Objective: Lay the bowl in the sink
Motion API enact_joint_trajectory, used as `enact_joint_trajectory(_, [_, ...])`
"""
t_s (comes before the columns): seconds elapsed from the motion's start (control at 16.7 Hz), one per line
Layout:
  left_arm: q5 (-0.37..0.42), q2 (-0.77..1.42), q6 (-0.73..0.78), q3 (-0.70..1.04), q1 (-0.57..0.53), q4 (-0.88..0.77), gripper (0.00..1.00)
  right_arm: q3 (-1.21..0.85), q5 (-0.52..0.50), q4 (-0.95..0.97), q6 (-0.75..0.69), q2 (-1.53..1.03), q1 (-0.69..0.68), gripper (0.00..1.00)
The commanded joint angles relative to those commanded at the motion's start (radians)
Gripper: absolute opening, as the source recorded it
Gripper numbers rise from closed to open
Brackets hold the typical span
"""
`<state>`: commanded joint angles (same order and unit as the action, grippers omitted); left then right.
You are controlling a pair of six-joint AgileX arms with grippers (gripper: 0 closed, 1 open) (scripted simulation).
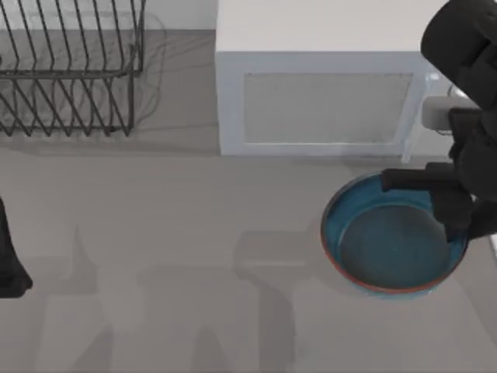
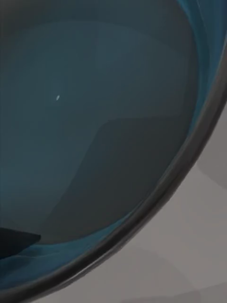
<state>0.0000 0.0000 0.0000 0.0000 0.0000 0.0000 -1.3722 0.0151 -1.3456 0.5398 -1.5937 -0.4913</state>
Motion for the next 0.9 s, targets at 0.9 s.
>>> enact_joint_trajectory(0.9, [0.000, 0.000, 0.000, 0.000, 0.000, 0.000, 1.00, 0.633, 0.237, 1.309, -0.283, -0.017, 0.772, 0.00])
